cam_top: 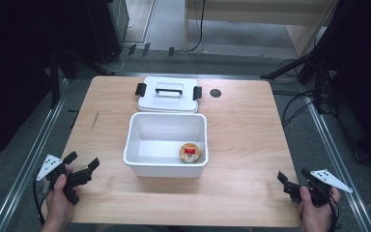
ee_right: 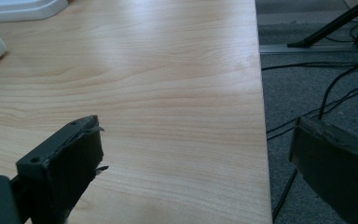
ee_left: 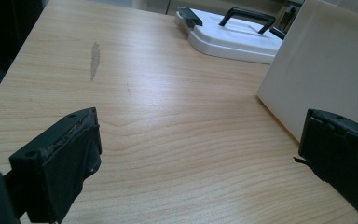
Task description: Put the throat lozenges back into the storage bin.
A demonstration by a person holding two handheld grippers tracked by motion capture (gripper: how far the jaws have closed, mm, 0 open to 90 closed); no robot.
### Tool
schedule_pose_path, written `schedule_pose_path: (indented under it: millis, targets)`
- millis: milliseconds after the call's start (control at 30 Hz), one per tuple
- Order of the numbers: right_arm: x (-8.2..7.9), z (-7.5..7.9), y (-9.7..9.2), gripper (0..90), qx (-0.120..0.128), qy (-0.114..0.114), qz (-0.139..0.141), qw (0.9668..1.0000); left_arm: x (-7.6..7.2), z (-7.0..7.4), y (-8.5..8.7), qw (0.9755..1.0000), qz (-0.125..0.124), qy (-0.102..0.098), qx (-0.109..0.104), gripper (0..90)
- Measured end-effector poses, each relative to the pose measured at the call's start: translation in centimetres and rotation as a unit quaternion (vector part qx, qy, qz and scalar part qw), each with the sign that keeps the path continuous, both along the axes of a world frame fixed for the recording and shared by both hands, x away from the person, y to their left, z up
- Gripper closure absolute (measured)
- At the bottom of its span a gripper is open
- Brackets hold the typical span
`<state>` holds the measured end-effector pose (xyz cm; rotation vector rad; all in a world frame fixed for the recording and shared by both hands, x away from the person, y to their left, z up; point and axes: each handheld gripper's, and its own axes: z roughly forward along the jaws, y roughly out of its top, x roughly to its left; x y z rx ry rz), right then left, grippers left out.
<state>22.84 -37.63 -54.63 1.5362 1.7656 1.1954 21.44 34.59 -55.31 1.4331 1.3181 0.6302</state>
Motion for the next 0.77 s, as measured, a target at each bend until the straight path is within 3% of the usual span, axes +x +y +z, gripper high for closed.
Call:
schedule_pose_path:
  millis: [767]
  targets:
    - [0.3, -0.05, 0.54, 7.3, -0.022, 0.019, 0.002, 0.9996, 0.07, 0.0, 0.01, 1.0, -0.001, 0.004, -0.002, 0.0]
